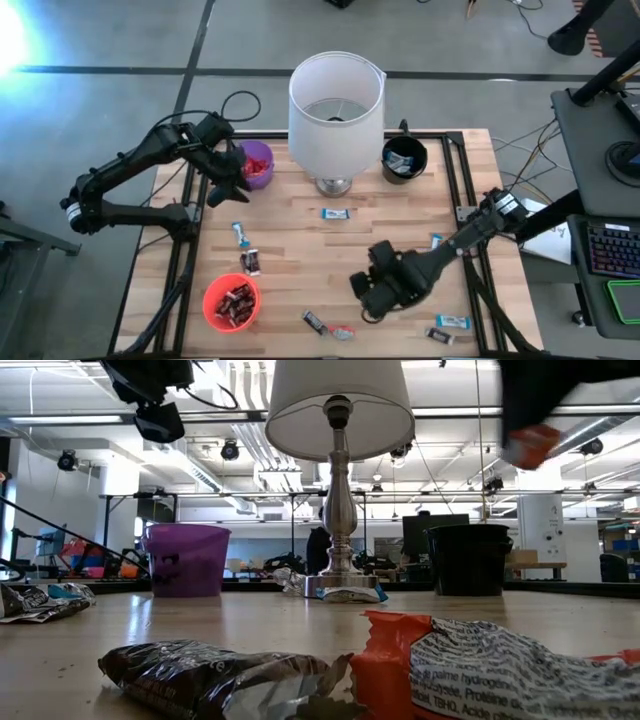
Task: Sort candy
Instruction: Put the orange chocolate into the purple bucket
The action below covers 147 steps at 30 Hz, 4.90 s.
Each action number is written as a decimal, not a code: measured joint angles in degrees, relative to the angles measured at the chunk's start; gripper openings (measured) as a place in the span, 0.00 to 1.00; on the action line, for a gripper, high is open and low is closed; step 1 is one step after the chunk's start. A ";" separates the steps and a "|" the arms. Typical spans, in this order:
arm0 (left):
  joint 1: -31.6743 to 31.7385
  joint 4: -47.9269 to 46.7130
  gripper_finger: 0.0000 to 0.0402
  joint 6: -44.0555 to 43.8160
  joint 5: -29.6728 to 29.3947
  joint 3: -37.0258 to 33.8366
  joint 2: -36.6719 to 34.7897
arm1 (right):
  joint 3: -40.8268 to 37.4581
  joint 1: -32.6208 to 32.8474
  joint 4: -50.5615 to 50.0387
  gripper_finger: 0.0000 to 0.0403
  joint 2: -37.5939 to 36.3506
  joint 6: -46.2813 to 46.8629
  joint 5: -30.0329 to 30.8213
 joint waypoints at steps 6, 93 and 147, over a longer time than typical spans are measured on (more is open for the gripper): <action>-4.30 0.71 0.48 -0.24 -0.18 0.00 -1.42 | 5.33 -4.20 1.36 0.03 -0.04 -10.07 5.25; -29.13 41.84 0.42 -20.95 1.16 0.02 8.53 | 8.32 -17.92 54.95 0.03 -0.04 -63.35 -0.26; -29.18 40.33 0.16 -21.27 -0.26 0.00 9.23 | 8.27 -21.01 54.04 0.10 0.00 -73.09 -11.78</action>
